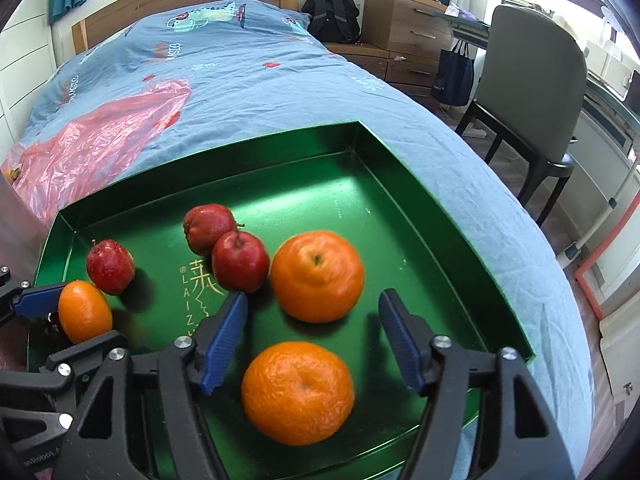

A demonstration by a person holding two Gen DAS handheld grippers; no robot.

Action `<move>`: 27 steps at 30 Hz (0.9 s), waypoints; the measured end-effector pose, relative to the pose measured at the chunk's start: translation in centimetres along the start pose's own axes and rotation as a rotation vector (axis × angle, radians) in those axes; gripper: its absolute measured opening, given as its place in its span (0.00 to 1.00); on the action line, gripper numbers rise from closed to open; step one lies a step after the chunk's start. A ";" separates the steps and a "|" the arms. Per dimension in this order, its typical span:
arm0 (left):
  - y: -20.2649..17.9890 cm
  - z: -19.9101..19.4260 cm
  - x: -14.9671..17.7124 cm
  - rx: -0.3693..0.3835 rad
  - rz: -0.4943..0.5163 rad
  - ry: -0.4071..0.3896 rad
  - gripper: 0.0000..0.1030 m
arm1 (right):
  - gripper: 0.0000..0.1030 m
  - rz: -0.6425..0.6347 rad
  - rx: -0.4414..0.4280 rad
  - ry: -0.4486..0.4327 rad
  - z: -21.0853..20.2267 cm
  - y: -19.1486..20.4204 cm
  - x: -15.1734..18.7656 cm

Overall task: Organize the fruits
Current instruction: 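Lower the oranges into the green tray and open both tools, then withdraw both open tools from the green tray back toward the fruits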

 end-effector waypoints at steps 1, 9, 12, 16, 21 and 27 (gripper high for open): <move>0.0 -0.1 0.0 -0.002 0.003 -0.004 0.49 | 0.99 0.002 0.003 -0.005 -0.3 -0.2 -0.1; -0.6 -3.5 -0.5 0.001 0.026 -0.076 0.55 | 1.00 0.064 0.041 -0.061 -3.9 -1.7 -0.5; -0.9 -5.6 -0.4 0.017 0.039 -0.109 0.56 | 1.00 0.091 0.047 -0.079 -5.7 -2.2 -0.4; -1.1 -8.6 0.5 0.049 0.055 -0.140 0.56 | 1.00 0.117 0.058 -0.102 -8.4 -2.8 -0.1; -0.5 -12.4 2.7 0.085 0.069 -0.169 0.56 | 1.00 0.132 0.074 -0.124 -12.0 -3.2 0.4; 1.5 -16.3 6.3 0.087 0.069 -0.197 0.58 | 1.00 0.151 0.081 -0.152 -16.4 -2.8 1.9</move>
Point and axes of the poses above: each gripper's, at about its wrist camera, not at the fingertips, and z roughly the way its jaws point, y to its left, x to its underside, the point moved 2 cm from there along z, roughly the way its jaws point, and after that the axes turned 12 degrees about -z, right-handed, at the moved point
